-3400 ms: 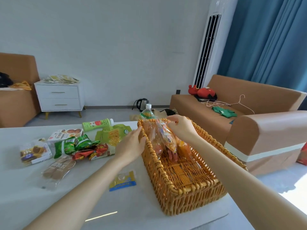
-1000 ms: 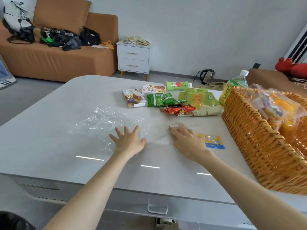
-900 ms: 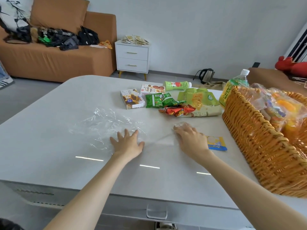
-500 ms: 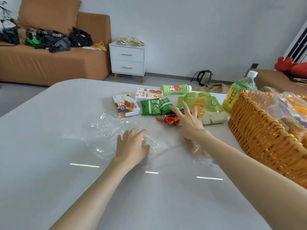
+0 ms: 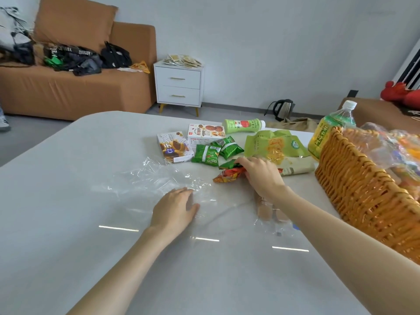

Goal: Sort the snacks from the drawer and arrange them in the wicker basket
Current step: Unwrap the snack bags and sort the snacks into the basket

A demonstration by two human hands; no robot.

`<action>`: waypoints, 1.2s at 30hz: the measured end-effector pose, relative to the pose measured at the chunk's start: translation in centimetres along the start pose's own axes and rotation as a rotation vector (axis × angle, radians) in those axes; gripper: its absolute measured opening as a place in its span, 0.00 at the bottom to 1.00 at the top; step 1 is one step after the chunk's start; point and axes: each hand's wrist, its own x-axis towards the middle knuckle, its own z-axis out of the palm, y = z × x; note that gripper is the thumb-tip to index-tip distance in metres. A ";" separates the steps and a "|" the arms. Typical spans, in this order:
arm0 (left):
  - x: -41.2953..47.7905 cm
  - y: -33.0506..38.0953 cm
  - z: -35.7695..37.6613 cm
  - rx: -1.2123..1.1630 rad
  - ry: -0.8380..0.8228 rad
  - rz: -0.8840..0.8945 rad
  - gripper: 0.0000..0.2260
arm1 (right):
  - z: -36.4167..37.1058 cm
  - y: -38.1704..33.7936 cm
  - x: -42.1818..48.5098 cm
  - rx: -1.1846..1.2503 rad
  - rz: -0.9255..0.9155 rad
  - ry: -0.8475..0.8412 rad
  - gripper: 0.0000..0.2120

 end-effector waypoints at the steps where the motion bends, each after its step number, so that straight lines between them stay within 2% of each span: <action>1: -0.5 0.3 -0.2 -0.006 0.018 -0.011 0.09 | -0.4 -0.3 -0.7 0.008 -0.008 -0.014 0.15; 9: -5.5 0.6 -2.2 0.007 0.109 -0.121 0.11 | -3.8 -3.5 -7.1 0.040 0.050 -0.145 0.18; 12: -7.6 0.6 -3.2 -0.106 0.199 -0.185 0.10 | -5.5 -4.6 -8.7 0.000 0.078 -0.295 0.25; 14: -8.6 0.5 -3.8 -0.228 0.247 -0.198 0.10 | -6.7 -5.8 -9.6 0.043 0.112 -0.289 0.25; 15: -9.0 0.5 -4.1 -0.277 0.266 -0.190 0.10 | -7.5 -6.7 -10.0 0.195 0.179 -0.234 0.23; 17: -9.8 0.6 -4.4 -0.340 0.296 -0.148 0.11 | -9.0 -8.8 -10.8 0.700 0.353 -0.169 0.13; 19: -10.4 1.1 -4.7 -0.357 0.309 -0.096 0.11 | -10.1 -10.9 -11.4 1.170 0.476 -0.292 0.17; 20: -10.7 1.3 -4.8 -0.356 0.306 -0.078 0.10 | -10.1 -11.7 -11.6 1.287 0.504 -0.339 0.17; 21: -11.0 1.6 -4.8 -0.358 0.298 -0.062 0.10 | -9.9 -12.1 -11.9 1.321 0.504 -0.334 0.15; 25: -11.9 2.6 -4.7 -0.421 0.227 0.020 0.11 | -8.3 -12.2 -13.0 1.345 0.537 -0.120 0.07; 27: -12.1 3.1 -4.8 -0.407 0.171 0.036 0.12 | -7.8 -11.4 -13.5 1.377 0.564 -0.099 0.06; 29: -12.2 3.5 -5.0 -0.431 0.038 0.017 0.18 | -7.6 -10.7 -13.8 1.413 0.601 -0.093 0.05; 32: -12.5 4.6 -4.9 -0.589 -0.282 -0.097 0.42 | -7.9 -9.6 -14.1 1.350 0.559 -0.017 0.03; 34: -12.7 5.6 -4.3 -0.583 -0.326 -0.107 0.54 | -8.4 -9.3 -14.4 1.355 0.497 0.004 0.06; 36: -12.5 6.4 -3.6 -0.543 -0.249 -0.086 0.57 | -9.1 -9.2 -14.6 1.455 0.447 -0.004 0.07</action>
